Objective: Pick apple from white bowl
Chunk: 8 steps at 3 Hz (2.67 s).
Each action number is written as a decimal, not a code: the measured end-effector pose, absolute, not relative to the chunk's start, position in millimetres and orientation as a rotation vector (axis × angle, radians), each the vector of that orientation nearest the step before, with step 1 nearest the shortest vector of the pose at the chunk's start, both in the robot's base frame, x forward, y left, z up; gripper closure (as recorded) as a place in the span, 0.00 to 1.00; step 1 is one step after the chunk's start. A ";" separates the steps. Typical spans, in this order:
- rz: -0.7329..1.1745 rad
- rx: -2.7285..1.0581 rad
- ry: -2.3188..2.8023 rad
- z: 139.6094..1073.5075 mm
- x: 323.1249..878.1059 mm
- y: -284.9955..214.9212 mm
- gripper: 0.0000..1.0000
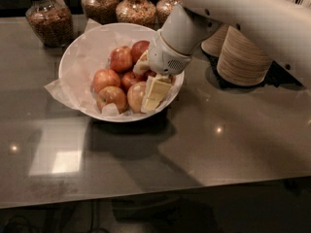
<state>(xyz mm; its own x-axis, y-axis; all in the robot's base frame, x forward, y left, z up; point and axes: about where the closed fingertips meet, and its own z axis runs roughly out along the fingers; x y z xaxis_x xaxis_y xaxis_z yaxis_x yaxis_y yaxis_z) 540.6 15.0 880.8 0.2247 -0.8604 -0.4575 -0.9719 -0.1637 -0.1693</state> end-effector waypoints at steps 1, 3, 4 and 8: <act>0.270 -2.070 1.620 904.6 524.7 12.9 0.31; 0.118 -2.006 1.447 979.5 489.9 4.3 0.24; 0.113 -1.985 1.420 990.3 492.9 3.0 0.20; 0.246 -2.058 1.488 936.4 518.1 20.1 0.30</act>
Offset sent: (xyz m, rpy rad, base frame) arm -0.0730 -0.0171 0.1414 0.0956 -0.3975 0.0574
